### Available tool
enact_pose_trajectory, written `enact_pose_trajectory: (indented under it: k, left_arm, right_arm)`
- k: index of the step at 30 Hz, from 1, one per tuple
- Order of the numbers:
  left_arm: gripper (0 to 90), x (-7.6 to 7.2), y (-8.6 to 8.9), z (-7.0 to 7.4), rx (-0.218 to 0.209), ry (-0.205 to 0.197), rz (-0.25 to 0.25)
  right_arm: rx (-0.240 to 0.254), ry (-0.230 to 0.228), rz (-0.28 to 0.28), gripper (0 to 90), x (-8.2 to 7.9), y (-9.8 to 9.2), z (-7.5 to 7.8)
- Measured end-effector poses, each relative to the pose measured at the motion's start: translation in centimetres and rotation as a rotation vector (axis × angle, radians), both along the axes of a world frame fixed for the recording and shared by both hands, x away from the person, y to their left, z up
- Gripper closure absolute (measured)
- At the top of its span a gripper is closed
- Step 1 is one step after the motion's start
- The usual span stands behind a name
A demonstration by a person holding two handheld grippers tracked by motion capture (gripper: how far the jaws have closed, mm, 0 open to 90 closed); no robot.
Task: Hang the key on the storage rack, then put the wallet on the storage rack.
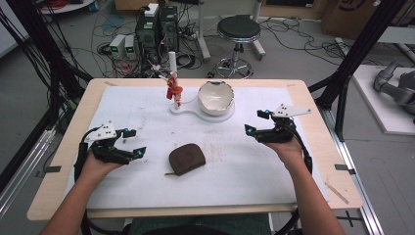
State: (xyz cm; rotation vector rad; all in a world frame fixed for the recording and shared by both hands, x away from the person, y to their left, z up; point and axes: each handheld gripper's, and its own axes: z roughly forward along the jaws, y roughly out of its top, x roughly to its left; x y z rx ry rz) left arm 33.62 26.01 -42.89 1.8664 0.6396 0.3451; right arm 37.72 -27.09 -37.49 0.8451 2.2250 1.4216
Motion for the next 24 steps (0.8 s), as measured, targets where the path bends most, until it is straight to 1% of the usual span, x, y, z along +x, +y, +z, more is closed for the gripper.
enact_pose_trajectory:
  k: [3,9,14,16,20,21,24]
  left_arm:
    - [17.1,0.1,-0.1,0.0,0.002,-0.001,-0.006]
    - [17.1,0.3,-0.3,0.1,0.000,-0.002,-0.012]
    - [17.1,0.3,-0.6,0.1,0.001,-0.002,-0.017]
    - [17.1,0.3,-0.7,0.1,0.010,-0.003,-0.023]
    - [17.1,0.2,-0.9,0.1,0.010,0.001,-0.032]
    - [17.1,0.2,-0.9,0.1,0.012,0.001,-0.035]
    - [17.1,0.0,-0.9,0.1,0.009,0.001,-0.036]
  right_arm:
    - [-0.009,0.006,-0.009,19.0,-0.5,-0.4,-0.7]
    - [0.001,0.012,-0.035,18.8,-1.2,-1.5,-1.5]
    - [0.003,0.022,-0.054,18.8,-1.4,-2.3,-1.9]
    - [0.007,0.029,-0.064,18.8,-1.5,-2.6,-1.9]
    - [0.020,0.025,-0.078,18.8,-1.5,-3.1,-1.9]
    - [0.021,0.018,-0.083,18.8,-1.5,-3.2,-1.9]
    - [0.023,0.023,-0.087,18.8,-1.4,-3.4,-2.0]
